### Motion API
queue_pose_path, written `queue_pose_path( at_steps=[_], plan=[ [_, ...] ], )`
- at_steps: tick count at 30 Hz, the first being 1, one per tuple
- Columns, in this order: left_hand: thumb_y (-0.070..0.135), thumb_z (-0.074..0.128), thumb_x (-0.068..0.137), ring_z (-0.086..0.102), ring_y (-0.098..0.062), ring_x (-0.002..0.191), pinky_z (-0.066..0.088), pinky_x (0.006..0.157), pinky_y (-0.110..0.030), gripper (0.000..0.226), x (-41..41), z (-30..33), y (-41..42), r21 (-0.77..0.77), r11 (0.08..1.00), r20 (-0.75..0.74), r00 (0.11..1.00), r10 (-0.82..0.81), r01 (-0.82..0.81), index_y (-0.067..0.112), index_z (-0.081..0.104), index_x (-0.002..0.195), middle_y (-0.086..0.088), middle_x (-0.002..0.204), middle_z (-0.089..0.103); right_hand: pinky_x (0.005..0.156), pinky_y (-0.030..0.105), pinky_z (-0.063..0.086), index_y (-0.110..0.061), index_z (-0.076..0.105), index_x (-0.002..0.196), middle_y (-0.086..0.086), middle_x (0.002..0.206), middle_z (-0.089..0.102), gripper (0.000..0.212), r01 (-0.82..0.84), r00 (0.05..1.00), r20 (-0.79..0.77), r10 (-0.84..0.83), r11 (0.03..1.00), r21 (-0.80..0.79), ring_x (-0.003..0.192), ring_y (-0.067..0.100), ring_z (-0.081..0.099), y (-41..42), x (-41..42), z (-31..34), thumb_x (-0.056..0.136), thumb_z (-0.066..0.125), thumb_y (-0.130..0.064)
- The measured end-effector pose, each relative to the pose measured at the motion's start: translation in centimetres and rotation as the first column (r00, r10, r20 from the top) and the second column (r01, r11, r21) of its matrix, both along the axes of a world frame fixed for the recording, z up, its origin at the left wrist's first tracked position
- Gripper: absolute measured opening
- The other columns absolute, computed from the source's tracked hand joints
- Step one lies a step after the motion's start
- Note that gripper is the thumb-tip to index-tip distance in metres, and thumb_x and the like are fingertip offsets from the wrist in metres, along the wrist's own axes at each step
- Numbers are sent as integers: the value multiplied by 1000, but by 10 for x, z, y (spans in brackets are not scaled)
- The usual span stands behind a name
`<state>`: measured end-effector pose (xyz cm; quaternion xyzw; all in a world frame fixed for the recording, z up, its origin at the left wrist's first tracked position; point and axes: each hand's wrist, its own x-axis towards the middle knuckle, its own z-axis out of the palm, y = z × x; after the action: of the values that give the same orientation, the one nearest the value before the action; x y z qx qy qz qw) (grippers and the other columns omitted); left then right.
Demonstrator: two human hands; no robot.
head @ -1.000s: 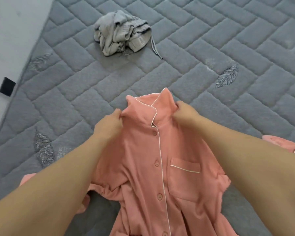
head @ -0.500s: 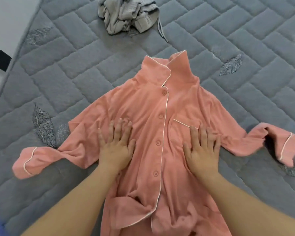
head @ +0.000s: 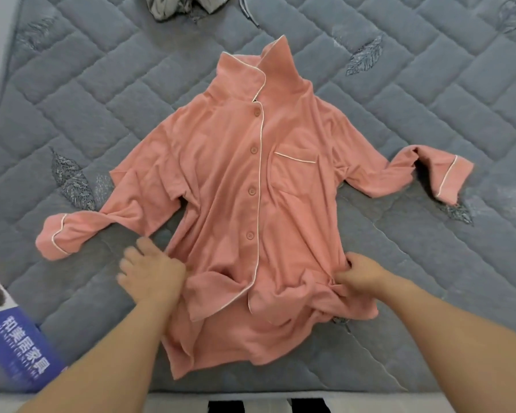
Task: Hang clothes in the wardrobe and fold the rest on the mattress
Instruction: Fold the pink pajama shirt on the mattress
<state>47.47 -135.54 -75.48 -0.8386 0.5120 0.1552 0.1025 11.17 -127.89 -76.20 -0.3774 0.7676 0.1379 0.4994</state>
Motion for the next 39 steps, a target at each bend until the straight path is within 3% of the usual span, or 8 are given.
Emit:
queue_pose_path(
  at_steps=[4, 11, 15, 21, 29, 33, 37, 39],
  plan=[
    [49, 50, 73, 55, -35, 95, 41, 76, -42, 47, -11, 15, 37, -48, 743, -163, 728, -666, 668, 14, 55, 103, -8, 102, 53, 56, 29, 55, -8, 63, 101, 9, 88, 74, 16, -2, 995, 89, -52, 854, 520, 64, 18, 67, 35, -13, 16, 90, 53, -14],
    [18, 41, 98, 64, -22, 104, 51, 87, -38, 32, -79, 34, 58, 596, 393, -103, 552, -827, 700, 23, 64, 119, 2, 117, 66, 105, 34, 40, -6, 48, 139, 13, 145, 49, 42, -314, 890, -160, 427, 828, 464, 131, 28, 50, 52, -19, 39, 99, 40, -16],
    [51, 55, 79, 73, -26, 72, 57, 67, -30, 50, -132, 54, 57, 902, 67, -389, 870, -304, 426, 10, 63, 107, -14, 91, 75, 98, 35, 45, -3, 54, 133, 14, 138, 57, 36, -257, 927, -99, 361, 807, 532, 126, 29, 55, 52, -18, 45, 98, 47, -9],
    [48, 41, 83, 57, -29, 109, 43, 84, -38, 48, -164, 29, 88, 237, 424, -390, 485, -783, 874, 16, 58, 115, -7, 116, 60, 60, 29, 51, -7, 58, 96, 16, 90, 71, 15, -5, 999, -48, 20, 956, 292, 76, 28, 68, 49, -18, 29, 94, 46, -15],
    [21, 37, 94, 50, -28, 98, 33, 88, -43, 27, -189, 10, 97, 167, 20, -122, 40, -992, 986, 11, 61, 104, -12, 104, 61, 80, 33, 50, -9, 60, 106, 14, 115, 65, 20, -135, 973, -160, 165, 974, 180, 101, 31, 65, 42, -31, 6, 92, 46, -10],
    [29, 42, 91, 61, -31, 94, 36, 78, -38, 32, -205, 15, 100, 450, -30, -454, 200, -868, 893, 18, 69, 104, -13, 104, 67, 91, 35, 50, -10, 57, 124, 11, 128, 61, 35, -266, 943, -127, 306, 927, 264, 112, 30, 62, 42, -36, 0, 90, 50, -14],
    [10, 48, 92, 50, -27, 63, 45, 63, -32, 19, -210, 14, 95, 698, -491, -685, 284, -671, 521, 11, 61, 78, -13, 77, 58, 89, 34, 46, -6, 58, 125, 12, 131, 60, 40, -376, 902, -49, 430, 835, 401, 115, 31, 61, 35, -41, 9, 91, 39, -15],
    [18, 44, 98, 56, -32, 80, 52, 86, -39, 28, -219, 16, 82, 700, -406, -655, 302, -693, 588, 8, 63, 80, -14, 88, 62, 85, 32, 50, -6, 66, 109, 10, 114, 68, 32, -409, 902, 107, 418, 748, 523, 100, 30, 66, 23, -50, 13, 87, 44, -14]
  ],
)
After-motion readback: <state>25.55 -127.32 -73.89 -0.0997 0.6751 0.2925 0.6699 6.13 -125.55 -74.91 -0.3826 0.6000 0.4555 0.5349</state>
